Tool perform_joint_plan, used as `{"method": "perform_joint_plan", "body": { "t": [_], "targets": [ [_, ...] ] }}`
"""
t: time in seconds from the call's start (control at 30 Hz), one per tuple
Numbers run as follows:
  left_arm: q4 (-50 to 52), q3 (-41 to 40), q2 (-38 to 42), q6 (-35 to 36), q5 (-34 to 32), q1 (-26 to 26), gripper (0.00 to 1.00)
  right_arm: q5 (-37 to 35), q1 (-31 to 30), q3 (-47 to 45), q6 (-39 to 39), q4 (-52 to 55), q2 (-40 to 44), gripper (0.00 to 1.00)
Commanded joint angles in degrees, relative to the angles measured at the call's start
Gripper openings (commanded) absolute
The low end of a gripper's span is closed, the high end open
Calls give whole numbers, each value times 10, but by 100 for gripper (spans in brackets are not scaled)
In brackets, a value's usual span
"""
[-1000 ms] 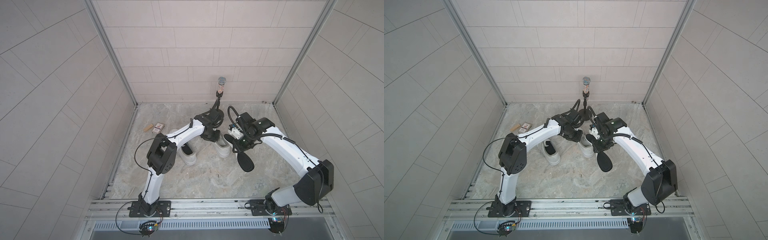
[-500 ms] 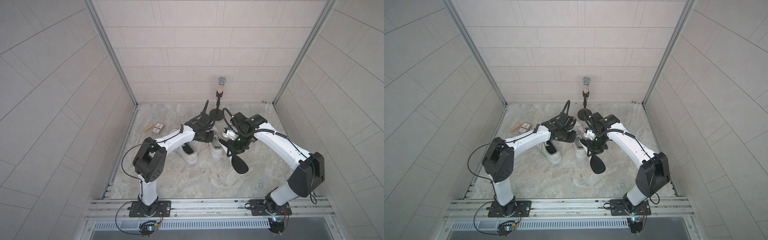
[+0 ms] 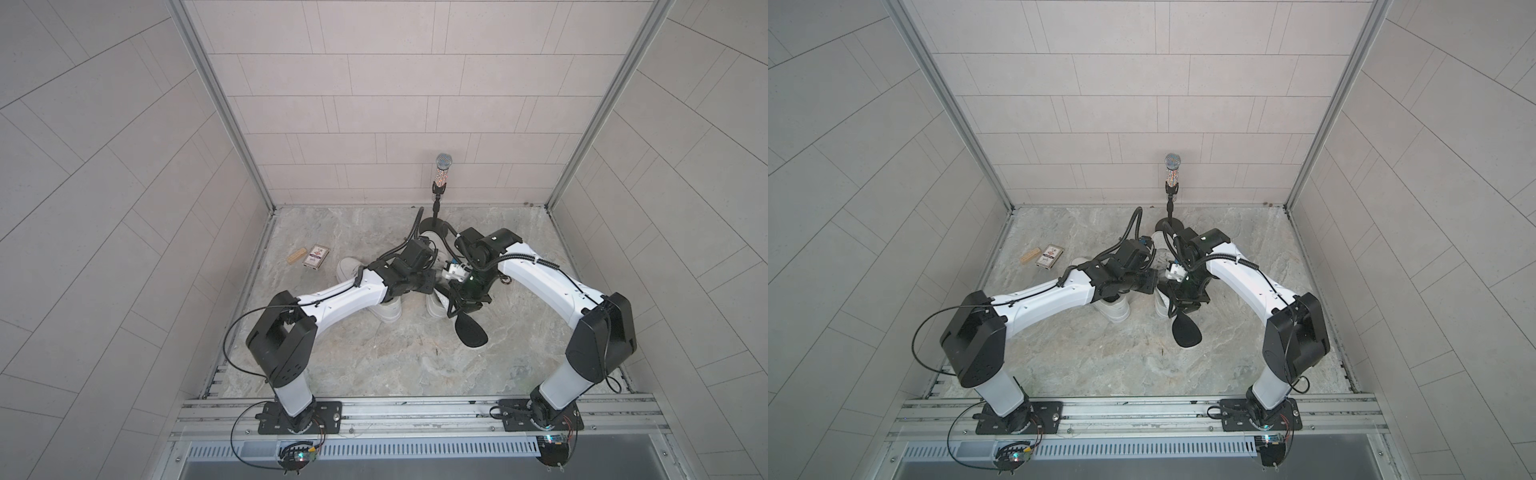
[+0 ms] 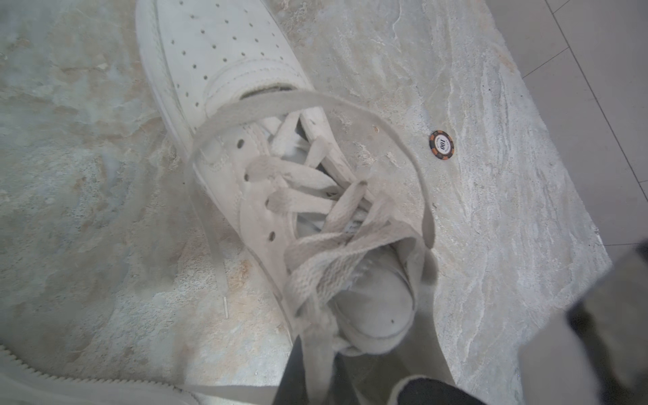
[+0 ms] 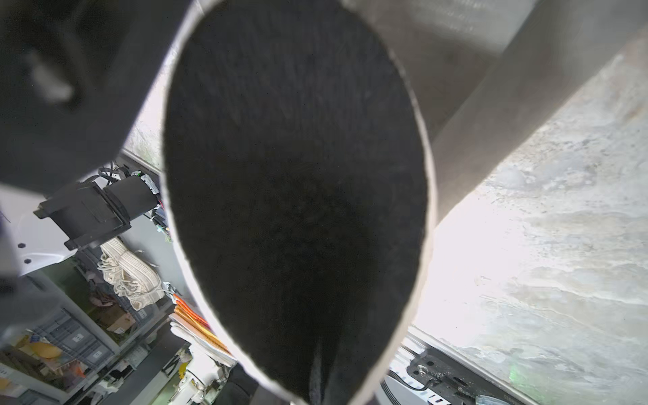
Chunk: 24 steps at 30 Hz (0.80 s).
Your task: Insert the insole into the shoe
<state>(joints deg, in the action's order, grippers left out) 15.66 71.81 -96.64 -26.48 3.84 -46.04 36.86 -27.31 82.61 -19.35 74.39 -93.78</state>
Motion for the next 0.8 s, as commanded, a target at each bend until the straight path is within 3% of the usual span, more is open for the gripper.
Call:
{"method": "perform_joint_plan", "body": {
  "t": [0.0, 0.77],
  "targets": [
    [-88, -1, 47, 3, -39, -16, 0, -8, 1, -8, -12, 17, 3, 21],
    [-148, -74, 115, 27, 3, -66, 0, -43, 2, -19, -102, -51, 4, 25]
  ]
}}
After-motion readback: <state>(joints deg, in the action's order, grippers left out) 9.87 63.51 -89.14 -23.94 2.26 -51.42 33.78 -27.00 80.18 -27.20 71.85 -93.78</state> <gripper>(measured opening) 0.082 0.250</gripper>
